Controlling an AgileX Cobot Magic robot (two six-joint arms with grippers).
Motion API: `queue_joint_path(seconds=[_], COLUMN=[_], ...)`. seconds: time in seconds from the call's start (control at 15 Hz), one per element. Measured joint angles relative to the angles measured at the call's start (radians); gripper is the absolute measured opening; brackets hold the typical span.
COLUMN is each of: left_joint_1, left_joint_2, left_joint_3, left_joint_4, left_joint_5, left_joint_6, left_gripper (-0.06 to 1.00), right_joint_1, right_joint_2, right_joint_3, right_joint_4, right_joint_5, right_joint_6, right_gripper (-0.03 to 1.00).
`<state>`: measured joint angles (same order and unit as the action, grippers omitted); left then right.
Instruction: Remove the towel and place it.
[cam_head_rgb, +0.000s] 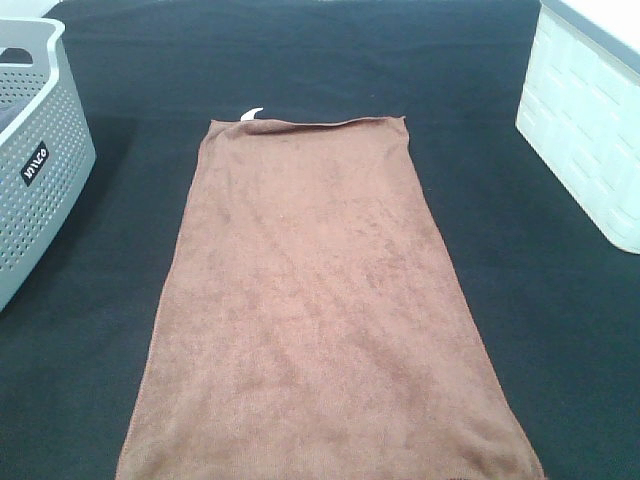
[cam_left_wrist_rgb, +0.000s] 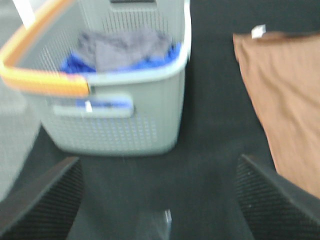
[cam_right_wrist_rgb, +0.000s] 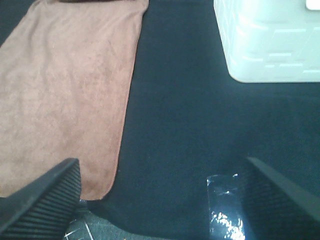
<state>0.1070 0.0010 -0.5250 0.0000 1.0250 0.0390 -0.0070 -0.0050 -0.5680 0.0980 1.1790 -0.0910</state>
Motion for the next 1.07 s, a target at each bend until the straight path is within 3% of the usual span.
queue_joint_path(seconds=[0.07,0.2,0.33,0.47,1.07], left_joint_1=[0.000,0.000,0.000,0.000,0.000], left_joint_2=[-0.005,-0.005,-0.006,-0.006,-0.006], left_joint_3=[-0.002,-0.003,0.001,0.024,0.027], left_joint_4=[-0.015,-0.047,-0.091,-0.092,-0.088], left_joint_5=[0.074,0.111,0.089,0.039,0.025], left_joint_6=[0.004,0.029,0.055,0.054,0.012], left_gripper=[0.78,0.76,0.75,0.75,0.75], right_joint_1=[0.000,0.000,0.000,0.000,0.000], right_joint_2=[0.000,0.000,0.000,0.000,0.000], right_joint_3=[0.017,0.027,0.062,0.066,0.067], right_joint_4=[0.000,-0.001,-0.004,-0.004,-0.004], right_joint_5=[0.000,-0.023,-0.102,-0.117,-0.117], right_joint_6=[0.001,0.001,0.006,0.007,0.007], right_gripper=[0.79,0.79,0.78,0.77,0.77])
